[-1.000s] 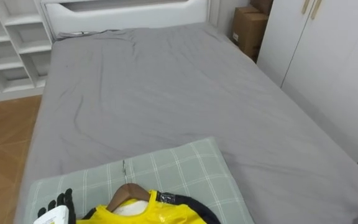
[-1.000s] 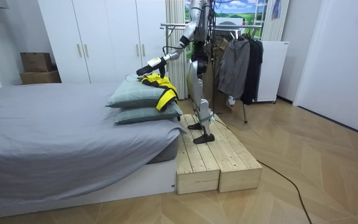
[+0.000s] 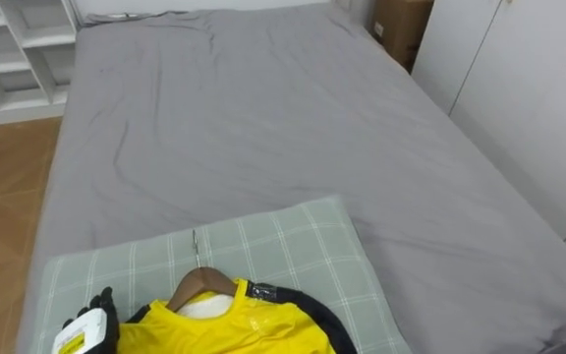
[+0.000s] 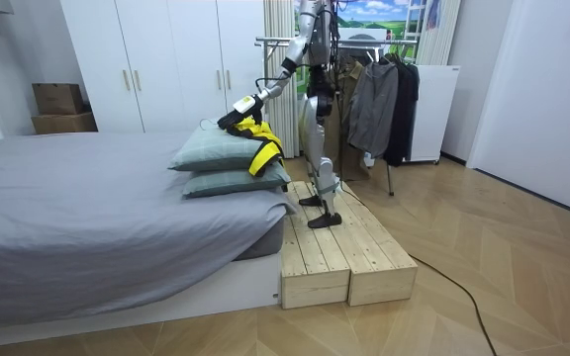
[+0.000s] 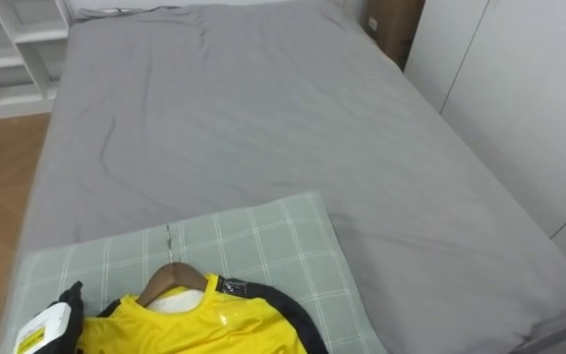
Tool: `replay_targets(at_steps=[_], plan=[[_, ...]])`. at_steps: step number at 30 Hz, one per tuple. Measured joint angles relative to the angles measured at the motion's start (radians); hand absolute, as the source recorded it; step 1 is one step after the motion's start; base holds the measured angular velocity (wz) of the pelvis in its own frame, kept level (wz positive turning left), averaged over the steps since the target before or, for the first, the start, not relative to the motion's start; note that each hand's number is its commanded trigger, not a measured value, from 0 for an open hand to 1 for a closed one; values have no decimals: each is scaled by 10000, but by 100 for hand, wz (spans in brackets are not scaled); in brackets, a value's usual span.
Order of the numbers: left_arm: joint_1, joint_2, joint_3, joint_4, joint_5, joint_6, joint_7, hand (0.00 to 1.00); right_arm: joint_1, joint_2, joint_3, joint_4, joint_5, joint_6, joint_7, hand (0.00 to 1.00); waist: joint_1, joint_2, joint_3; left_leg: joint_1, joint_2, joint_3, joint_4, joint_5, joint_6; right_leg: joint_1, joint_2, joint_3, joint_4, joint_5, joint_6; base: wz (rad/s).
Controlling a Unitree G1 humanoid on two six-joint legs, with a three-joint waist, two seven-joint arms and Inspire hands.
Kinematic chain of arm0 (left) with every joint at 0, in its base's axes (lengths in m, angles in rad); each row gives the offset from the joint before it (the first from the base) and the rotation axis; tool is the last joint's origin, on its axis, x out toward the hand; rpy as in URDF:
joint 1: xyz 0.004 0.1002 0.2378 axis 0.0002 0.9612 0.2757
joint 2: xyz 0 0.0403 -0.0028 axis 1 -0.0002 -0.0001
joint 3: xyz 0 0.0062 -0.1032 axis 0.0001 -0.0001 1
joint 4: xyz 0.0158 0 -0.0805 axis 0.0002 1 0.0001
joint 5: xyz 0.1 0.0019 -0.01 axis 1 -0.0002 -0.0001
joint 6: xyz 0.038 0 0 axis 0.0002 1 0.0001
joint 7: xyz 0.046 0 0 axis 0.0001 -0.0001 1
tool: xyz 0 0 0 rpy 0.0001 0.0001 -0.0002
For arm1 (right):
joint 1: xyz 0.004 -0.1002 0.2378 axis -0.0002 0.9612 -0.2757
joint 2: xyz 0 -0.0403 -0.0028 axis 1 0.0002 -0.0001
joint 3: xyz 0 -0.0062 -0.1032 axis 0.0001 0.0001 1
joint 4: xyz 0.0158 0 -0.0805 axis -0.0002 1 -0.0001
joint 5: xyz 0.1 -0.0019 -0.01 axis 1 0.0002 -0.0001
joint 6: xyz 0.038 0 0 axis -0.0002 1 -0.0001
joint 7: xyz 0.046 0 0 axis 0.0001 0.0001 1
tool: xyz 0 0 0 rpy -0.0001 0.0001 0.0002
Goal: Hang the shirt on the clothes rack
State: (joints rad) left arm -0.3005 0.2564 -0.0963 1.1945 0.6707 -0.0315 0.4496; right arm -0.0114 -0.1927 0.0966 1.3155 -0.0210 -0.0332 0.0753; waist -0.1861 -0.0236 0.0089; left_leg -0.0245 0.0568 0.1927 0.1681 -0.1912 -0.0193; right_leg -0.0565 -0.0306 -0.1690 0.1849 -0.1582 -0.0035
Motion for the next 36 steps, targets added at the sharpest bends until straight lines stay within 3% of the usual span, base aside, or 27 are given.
replay_targets(at_steps=[7, 26, 36], plan=[[-237, 67, -34, 51, -7, -133, -282, 0, -145, 2, 124, 29, 1009, -307, 141, 0, 21, 24, 43, -53, 2, -7, 5, 0, 0, -45, -4, -30, -13, 41, -7, 0], [-650, 93, -49, 267, -123, -184, -708, 0, -319, -44, 114, 163, 1281, -345, 364, 0, 4, 81, 117, -601, 17, 89, 151, 3, 2, -557, -5, 20, 7, 109, -18, 0], [-808, 85, -504, 266, -113, -127, -1250, 0, -435, -98, 154, 126, 1275, -388, 63, 0, -26, 373, 139, -693, 20, 123, 206, 3, 2, -646, -14, 52, 17, 120, -19, 0]])
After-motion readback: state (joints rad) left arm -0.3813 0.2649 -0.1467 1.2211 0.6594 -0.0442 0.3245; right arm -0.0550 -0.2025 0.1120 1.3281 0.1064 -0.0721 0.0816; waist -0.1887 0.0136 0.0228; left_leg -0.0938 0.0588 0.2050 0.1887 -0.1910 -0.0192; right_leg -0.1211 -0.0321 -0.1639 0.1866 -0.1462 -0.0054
